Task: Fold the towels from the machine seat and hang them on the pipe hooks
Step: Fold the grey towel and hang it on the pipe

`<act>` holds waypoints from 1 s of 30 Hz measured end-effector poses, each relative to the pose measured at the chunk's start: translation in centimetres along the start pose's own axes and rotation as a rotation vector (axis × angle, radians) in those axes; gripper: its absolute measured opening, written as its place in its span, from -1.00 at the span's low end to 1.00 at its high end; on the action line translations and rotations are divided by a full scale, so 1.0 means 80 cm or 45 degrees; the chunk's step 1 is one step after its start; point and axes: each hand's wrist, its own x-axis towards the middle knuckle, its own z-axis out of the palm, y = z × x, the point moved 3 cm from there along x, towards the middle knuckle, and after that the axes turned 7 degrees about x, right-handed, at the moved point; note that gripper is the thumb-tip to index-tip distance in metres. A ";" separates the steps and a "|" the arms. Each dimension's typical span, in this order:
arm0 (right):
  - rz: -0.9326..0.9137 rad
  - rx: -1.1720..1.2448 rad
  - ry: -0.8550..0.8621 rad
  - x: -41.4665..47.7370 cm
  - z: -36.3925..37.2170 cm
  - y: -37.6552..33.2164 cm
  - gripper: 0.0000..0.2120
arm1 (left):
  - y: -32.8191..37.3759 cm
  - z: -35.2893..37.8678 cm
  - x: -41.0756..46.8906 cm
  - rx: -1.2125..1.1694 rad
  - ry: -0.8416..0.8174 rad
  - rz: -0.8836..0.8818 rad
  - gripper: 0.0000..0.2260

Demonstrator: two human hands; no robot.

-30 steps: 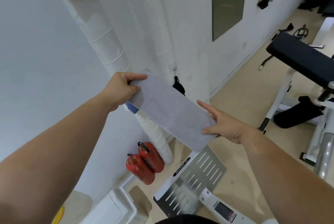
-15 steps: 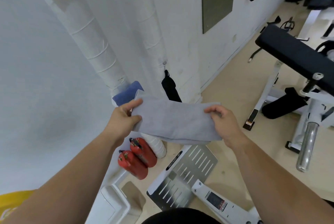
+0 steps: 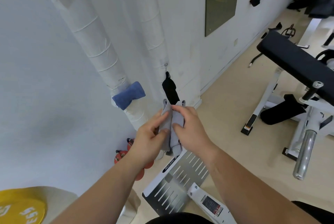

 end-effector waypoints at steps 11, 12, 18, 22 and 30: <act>0.018 0.604 -0.055 -0.010 0.006 -0.028 -0.31 | 0.044 -0.001 0.000 -0.251 0.115 0.037 -0.56; 0.023 0.659 -0.081 -0.009 0.006 -0.031 -0.34 | 0.043 -0.004 0.002 -0.218 0.153 0.053 -0.49; -0.200 0.124 0.000 0.016 -0.015 -0.050 -0.34 | 0.046 -0.033 0.025 -0.137 0.254 -0.027 -0.39; -0.287 0.161 -0.275 0.035 -0.043 -0.072 -0.26 | 0.068 -0.068 0.042 -0.181 0.101 0.005 -0.37; -0.152 0.354 -0.231 0.060 -0.049 -0.089 -0.46 | 0.050 -0.119 0.065 -0.710 -0.102 -0.372 -0.35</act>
